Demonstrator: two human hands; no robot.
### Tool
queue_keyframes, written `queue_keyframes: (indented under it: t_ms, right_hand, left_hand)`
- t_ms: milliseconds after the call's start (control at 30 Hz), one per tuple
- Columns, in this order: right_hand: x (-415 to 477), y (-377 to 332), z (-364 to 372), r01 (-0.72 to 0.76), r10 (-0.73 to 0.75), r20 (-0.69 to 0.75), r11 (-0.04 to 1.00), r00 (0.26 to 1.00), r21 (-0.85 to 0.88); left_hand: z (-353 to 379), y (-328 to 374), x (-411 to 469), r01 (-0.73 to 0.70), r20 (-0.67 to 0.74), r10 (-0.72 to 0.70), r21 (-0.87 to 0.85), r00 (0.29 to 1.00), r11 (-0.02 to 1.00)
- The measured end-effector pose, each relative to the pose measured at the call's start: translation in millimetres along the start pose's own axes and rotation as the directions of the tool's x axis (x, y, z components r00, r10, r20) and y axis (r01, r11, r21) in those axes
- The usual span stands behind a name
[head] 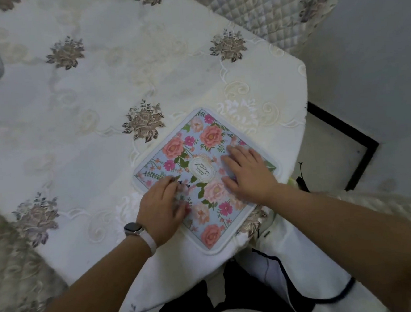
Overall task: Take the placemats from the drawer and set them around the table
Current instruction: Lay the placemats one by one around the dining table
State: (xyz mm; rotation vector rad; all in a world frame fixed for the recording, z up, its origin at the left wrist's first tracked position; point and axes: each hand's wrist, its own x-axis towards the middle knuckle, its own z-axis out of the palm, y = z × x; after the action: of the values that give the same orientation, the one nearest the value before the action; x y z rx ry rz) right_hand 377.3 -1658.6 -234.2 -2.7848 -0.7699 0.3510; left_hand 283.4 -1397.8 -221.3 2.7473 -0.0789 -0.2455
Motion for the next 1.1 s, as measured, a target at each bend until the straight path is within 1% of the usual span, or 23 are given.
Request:
queue_keyframes:
  t_ms: [67, 167, 267, 400, 600, 767, 867, 933, 1100]
  right_hand:
    - [13, -14, 9, 0.039, -0.036, 0.08, 0.998, 0.996, -0.044]
    - [35, -28, 19, 0.081, -0.069, 0.128, 0.993, 0.989, -0.086]
    - [60, -33, 19, 0.108, -0.095, 0.122, 0.988, 0.988, -0.11]
    - [89, -38, 18, 0.132, -0.124, 0.083, 0.986, 0.989, -0.097]
    - [127, -41, 14, 0.151, -0.148, 0.044, 0.984, 0.988, -0.09]
    - [153, -39, 5, 0.127, -0.125, 0.036, 0.989, 0.992, -0.076]
    - [164, -34, 2, 0.112, -0.108, 0.043, 0.989, 0.993, -0.094]
    - [171, -30, 0, 0.082, -0.079, 0.039, 0.991, 0.996, -0.102]
    - [184, -14, -4, -0.009, 0.009, 0.0, 0.996, 1.0, -0.089]
  left_hand:
    - [8, 7, 23, -0.011, 0.037, 0.009, 0.06, 0.999, 0.998]
    - [18, 6, 51, -0.052, 0.067, 0.042, 0.152, 0.997, 0.987]
    - [16, -9, 77, -0.109, 0.092, 0.092, 0.197, 0.992, 0.974]
    - [10, -24, 103, -0.077, 0.061, 0.066, 0.202, 0.996, 0.976]
    - [-4, -45, 129, -0.119, 0.058, 0.109, 0.23, 0.992, 0.966]
    - [-17, -57, 147, -0.14, 0.083, 0.123, 0.235, 0.989, 0.962]
    - [-21, -67, 154, -0.083, 0.066, 0.069, 0.234, 0.995, 0.969]
    - [-21, -72, 155, -0.057, 0.06, 0.045, 0.235, 0.997, 0.97]
    - [-18, -77, 155, -0.068, 0.03, 0.063, 0.22, 0.998, 0.973]
